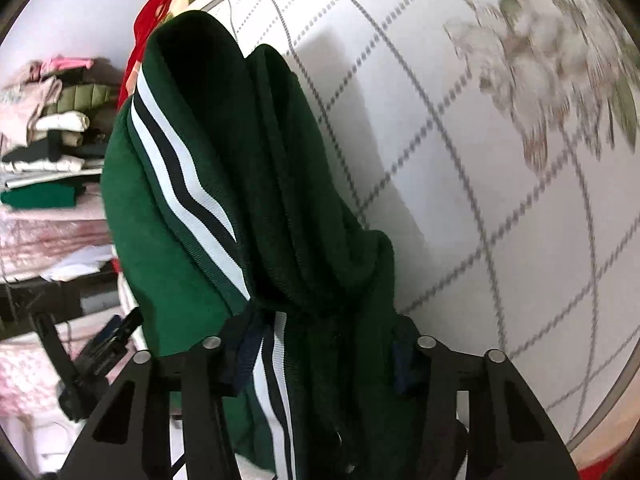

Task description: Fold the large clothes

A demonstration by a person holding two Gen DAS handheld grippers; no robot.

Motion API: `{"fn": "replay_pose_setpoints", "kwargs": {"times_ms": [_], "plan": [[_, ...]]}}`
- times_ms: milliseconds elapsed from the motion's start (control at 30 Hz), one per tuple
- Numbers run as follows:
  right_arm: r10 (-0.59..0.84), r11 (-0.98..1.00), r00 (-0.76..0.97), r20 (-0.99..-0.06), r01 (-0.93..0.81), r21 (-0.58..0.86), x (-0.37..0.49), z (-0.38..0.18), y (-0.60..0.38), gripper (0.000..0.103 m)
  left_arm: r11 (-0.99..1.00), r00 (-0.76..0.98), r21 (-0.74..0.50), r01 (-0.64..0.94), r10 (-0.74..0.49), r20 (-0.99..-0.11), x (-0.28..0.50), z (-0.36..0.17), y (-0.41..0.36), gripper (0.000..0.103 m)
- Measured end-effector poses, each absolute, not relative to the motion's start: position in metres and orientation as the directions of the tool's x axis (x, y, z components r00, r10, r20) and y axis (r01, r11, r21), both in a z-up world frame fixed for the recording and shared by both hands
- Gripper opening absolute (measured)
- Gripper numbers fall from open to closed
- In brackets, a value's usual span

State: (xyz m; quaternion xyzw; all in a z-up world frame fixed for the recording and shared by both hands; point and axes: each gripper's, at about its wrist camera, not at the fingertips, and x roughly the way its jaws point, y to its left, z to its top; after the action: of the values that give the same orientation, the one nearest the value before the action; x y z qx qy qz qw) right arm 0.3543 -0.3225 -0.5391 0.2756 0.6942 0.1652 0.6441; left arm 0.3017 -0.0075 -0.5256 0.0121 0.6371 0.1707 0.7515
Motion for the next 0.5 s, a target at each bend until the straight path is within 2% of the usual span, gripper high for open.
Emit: {"fn": "replay_pose_setpoints", "kwargs": {"times_ms": [167, 233, 333, 400, 500], "plan": [[0.653, 0.747, -0.089, -0.752, 0.238, 0.62, 0.323, -0.537, -0.312, 0.048, 0.948, 0.136, 0.21, -0.24, 0.247, -0.96, 0.299, -0.511, -0.001, 0.089], [0.66, 0.74, -0.102, -0.744, 0.255, 0.622, 0.307, -0.542, -0.308, 0.05, 0.954, 0.147, 0.189, -0.231, 0.227, -0.963, 0.3, -0.508, 0.005, 0.089], [0.637, 0.755, -0.047, -0.769, 0.241, 0.61, 0.3, -0.542, -0.309, 0.064, 0.969, 0.183, 0.113, -0.219, 0.154, -0.971, 0.303, -0.511, 0.018, 0.089], [0.596, 0.785, -0.008, -0.803, 0.215, 0.581, 0.295, -0.539, -0.314, 0.084, 0.98, 0.195, 0.042, -0.197, 0.082, -0.977, 0.31, -0.521, 0.028, 0.089], [0.591, 0.783, 0.031, -0.806, 0.217, 0.582, 0.291, -0.544, -0.316, 0.089, 0.983, 0.198, -0.062, -0.17, -0.028, -0.98, 0.322, -0.532, 0.041, 0.089]]}}
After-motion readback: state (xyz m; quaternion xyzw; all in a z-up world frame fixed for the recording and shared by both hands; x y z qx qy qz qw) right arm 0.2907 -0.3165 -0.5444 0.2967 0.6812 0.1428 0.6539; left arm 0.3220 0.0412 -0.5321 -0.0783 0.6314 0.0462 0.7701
